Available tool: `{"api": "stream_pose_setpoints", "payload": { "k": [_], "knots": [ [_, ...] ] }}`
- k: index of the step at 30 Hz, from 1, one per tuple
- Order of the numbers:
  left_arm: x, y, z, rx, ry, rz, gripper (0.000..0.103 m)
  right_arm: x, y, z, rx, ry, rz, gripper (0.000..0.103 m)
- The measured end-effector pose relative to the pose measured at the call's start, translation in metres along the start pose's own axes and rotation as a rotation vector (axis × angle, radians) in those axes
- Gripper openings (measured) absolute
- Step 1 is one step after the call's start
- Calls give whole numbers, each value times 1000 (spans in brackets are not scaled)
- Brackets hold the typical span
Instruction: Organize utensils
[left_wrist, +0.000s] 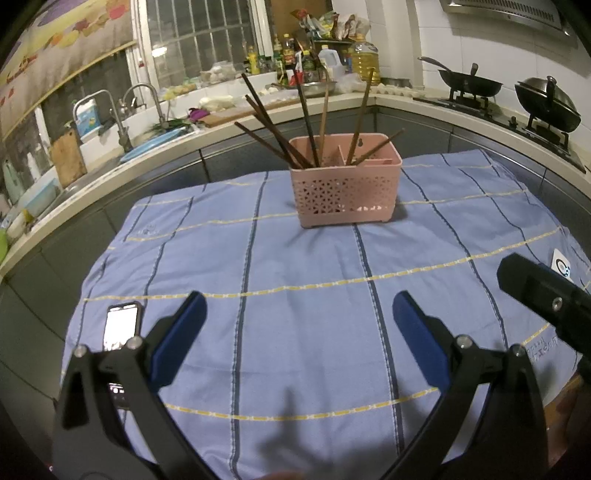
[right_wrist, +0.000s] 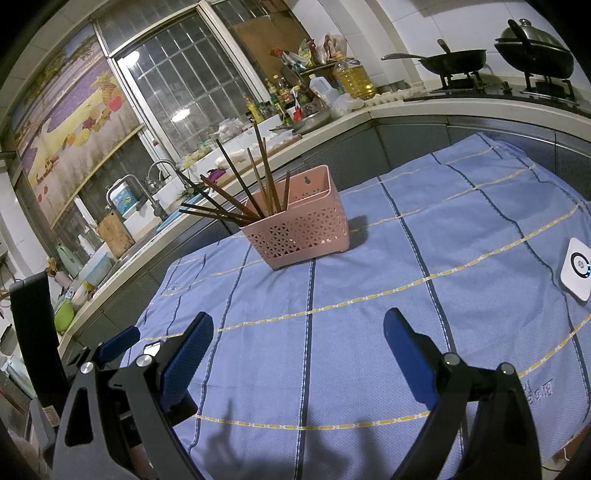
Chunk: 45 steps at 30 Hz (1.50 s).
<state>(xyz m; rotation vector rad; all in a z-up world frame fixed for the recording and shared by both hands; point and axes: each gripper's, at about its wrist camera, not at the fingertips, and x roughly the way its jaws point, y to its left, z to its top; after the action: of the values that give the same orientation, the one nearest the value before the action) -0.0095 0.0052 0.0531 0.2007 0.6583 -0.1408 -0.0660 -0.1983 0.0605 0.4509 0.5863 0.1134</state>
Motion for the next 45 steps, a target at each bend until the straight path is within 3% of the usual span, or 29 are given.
{"api": "stream_pose_setpoints", "payload": {
  "k": [45],
  "knots": [
    [-2,-3,-1,9,3,3,97,-1,-2,-2,10,-2,2,92]
  ]
}}
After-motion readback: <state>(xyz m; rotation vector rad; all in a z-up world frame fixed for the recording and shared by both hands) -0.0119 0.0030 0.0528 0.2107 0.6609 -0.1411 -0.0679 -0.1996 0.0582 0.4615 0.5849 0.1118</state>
